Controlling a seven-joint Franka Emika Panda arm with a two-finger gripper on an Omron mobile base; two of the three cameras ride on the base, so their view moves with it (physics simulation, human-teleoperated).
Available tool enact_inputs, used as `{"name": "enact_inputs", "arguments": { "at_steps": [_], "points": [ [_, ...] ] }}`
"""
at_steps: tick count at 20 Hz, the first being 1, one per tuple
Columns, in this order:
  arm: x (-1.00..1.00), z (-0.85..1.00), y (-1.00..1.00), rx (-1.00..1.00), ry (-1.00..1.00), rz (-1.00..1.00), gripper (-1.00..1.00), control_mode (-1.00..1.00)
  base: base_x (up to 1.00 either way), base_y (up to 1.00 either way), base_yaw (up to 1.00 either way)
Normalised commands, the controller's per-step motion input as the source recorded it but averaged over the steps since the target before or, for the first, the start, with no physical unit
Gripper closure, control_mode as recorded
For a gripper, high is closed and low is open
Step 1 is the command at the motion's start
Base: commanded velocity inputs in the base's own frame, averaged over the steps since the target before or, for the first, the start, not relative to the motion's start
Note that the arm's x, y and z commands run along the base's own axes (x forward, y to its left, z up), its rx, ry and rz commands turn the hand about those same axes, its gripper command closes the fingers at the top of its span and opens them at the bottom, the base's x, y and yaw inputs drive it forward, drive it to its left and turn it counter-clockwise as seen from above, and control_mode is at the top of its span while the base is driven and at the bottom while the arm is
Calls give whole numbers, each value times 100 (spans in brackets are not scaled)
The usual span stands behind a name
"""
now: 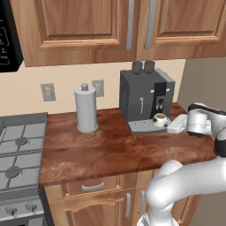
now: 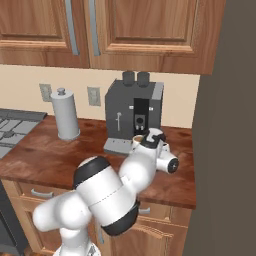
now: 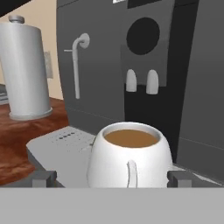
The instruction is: Pick up the brewed coffee from the coffee machine and place it next to the breakfast plate on the dining counter.
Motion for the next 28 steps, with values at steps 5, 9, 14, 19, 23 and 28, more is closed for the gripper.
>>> {"name": "enact_inputs", "arguments": {
  "at_steps": [5,9,14,19,23,28],
  "points": [
    [18,-8,-1,0,0,0,-100,-100,0,0,0],
    [20,-5,0,0,0,0,-100,-100,0,0,0],
    [21,-10,0,0,0,0,-100,-100,0,0,0],
    [18,-23,0,0,0,0,100,-100,0,0,0],
    [4,-10,0,0,0,0,100,-100,0,0,0],
    [-16,0,5,0,0,1,100,-100,0,0,0]
  ]
}}
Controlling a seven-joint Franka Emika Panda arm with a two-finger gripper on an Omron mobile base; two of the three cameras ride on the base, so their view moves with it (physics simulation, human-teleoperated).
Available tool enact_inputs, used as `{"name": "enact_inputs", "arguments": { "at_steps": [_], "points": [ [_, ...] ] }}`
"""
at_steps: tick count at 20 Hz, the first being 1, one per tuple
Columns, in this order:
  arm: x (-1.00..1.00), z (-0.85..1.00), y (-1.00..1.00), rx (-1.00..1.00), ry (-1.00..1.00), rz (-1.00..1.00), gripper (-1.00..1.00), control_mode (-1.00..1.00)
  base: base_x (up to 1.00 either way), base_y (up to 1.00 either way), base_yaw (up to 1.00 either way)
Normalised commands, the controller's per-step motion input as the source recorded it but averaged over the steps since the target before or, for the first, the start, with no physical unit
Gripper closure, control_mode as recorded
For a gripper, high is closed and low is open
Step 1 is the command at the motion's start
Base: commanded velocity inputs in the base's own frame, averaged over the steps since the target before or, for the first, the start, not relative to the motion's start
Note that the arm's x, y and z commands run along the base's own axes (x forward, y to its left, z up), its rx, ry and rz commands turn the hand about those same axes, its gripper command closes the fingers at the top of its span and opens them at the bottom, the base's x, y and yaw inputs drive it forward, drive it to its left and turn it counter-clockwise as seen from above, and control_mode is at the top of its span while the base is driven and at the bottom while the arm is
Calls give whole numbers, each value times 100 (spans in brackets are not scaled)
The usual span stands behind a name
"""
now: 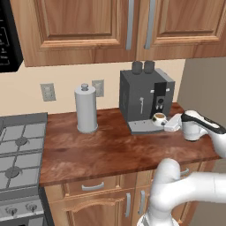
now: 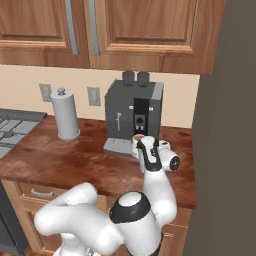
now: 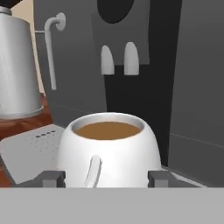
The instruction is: Pick up the brewed coffee from the coffee machine and place it next to the breakfast plate on the dining counter.
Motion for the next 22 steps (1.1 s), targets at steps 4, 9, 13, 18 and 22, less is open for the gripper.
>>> {"name": "enact_inputs", "arguments": {
  "at_steps": [4,9,13,18,22],
  "points": [
    [-60,0,25,-5,-1,0,100,-100,0,0,0],
    [-74,24,32,-6,-8,0,100,-100,0,0,0],
    [-48,61,22,0,-4,0,100,-100,0,0,0],
    [-37,78,15,0,0,0,100,-100,0,0,0],
    [-50,66,26,0,1,6,100,-100,0,0,0]
  ]
}}
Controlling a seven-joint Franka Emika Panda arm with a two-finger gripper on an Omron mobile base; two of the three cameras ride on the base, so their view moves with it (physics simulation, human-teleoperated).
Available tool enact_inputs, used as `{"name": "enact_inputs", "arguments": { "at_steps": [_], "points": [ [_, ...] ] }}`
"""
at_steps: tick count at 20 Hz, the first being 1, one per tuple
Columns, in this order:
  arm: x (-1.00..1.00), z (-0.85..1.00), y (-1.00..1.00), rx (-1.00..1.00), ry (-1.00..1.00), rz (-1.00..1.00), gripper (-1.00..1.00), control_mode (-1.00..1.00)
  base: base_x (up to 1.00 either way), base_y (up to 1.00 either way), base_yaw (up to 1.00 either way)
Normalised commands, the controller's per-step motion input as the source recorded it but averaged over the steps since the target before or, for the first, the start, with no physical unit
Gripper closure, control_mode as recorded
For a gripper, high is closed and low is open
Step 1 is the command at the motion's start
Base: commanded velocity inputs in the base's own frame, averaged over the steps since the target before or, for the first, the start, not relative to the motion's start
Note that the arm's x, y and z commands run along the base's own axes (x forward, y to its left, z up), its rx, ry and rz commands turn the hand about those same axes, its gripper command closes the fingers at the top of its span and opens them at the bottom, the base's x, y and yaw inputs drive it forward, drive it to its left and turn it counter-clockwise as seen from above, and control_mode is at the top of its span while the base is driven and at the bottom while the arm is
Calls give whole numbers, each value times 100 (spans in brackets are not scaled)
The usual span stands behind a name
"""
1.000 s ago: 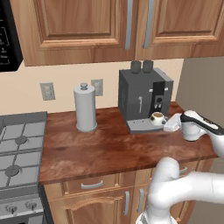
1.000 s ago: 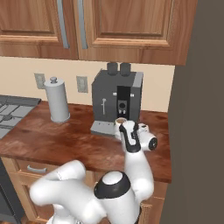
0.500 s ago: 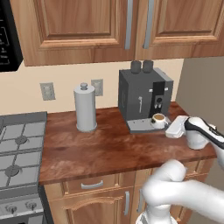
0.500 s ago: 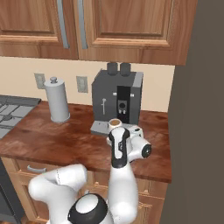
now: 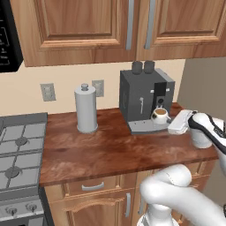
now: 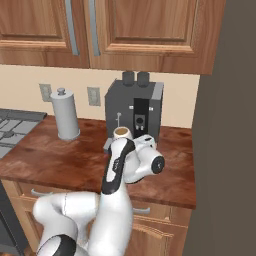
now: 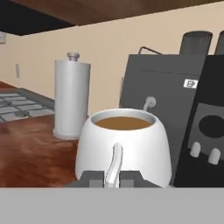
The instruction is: Pick up the brewed coffee from the coffee machine and place it next to the breakfast plate on the dining counter.
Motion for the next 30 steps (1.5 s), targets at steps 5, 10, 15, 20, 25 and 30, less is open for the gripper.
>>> {"name": "enact_inputs", "arguments": {
  "at_steps": [5,10,15,20,25,30],
  "points": [
    [-71,53,33,0,5,16,100,-100,0,0,0],
    [-79,38,35,-2,1,21,100,-100,0,0,0],
    [-66,39,30,-1,0,19,100,-100,0,0,0],
    [-48,34,26,0,0,16,100,-100,0,0,0],
    [-45,27,28,0,1,14,100,-100,0,0,0],
    [-28,16,27,-3,1,10,100,100,-19,14,8]
  ]
}}
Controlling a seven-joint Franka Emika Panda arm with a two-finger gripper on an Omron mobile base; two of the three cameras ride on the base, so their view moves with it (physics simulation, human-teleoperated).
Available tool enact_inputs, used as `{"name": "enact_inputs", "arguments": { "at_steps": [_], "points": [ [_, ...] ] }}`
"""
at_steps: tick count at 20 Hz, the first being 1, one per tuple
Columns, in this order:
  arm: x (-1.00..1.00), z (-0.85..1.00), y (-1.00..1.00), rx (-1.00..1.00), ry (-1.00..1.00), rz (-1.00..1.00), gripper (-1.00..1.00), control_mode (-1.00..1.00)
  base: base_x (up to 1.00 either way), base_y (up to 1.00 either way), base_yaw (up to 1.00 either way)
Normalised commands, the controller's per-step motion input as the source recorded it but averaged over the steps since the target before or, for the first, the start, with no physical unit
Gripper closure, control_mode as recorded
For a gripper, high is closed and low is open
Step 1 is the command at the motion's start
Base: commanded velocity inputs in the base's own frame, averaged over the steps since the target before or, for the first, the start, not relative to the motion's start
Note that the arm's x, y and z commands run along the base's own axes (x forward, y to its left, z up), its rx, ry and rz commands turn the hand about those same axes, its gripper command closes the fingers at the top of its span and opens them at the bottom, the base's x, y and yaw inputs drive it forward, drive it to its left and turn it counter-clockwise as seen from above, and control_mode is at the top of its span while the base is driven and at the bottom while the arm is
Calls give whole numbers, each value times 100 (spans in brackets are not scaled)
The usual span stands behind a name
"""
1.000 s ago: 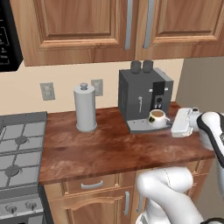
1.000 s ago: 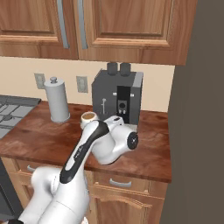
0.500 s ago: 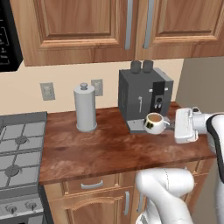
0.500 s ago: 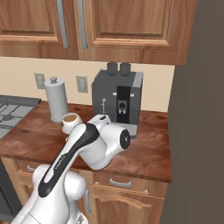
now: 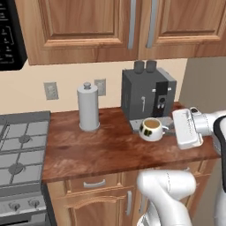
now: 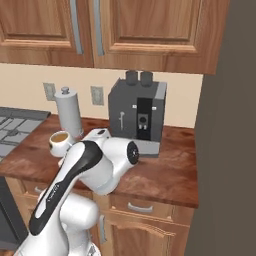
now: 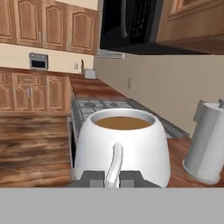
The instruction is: Pick up the brewed coffee from the coffee machine and place it next to the breakfast plate on the dining counter.
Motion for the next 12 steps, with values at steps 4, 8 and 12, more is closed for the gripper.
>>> {"name": "enact_inputs", "arguments": {
  "at_steps": [4,8,12],
  "points": [
    [0,0,0,0,0,0,100,100,-42,58,24],
    [0,0,0,0,0,0,100,100,-51,76,37],
    [0,0,0,0,0,0,100,100,-28,49,63]
  ]
}}
